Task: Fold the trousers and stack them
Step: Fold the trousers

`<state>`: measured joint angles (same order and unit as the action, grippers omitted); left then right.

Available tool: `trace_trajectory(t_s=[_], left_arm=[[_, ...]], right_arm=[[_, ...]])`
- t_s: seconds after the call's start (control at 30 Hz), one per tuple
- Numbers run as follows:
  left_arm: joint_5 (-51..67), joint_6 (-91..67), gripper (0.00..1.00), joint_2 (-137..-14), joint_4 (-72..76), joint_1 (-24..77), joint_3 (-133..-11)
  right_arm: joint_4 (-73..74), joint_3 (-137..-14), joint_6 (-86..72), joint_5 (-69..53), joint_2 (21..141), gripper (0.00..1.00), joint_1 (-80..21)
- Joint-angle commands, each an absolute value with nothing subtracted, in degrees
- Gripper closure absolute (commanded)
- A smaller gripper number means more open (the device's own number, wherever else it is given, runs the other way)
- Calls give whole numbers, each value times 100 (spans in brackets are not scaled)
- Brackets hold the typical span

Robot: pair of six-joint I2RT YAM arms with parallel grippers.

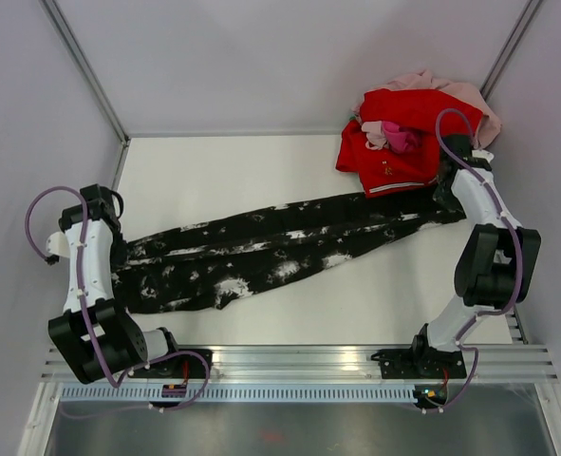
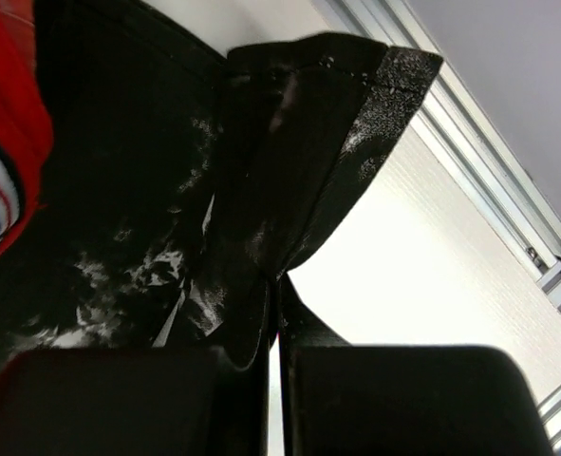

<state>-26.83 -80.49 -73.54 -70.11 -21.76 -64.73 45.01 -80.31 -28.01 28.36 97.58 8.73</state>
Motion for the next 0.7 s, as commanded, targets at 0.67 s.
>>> trace_trajectory(t_s=[0.67], left_arm=[[-4597,-8051,98,-8718,-6241,-2408,-7040]], right_arm=[[2128,-8956,-2092,3393,11549,100,1011]])
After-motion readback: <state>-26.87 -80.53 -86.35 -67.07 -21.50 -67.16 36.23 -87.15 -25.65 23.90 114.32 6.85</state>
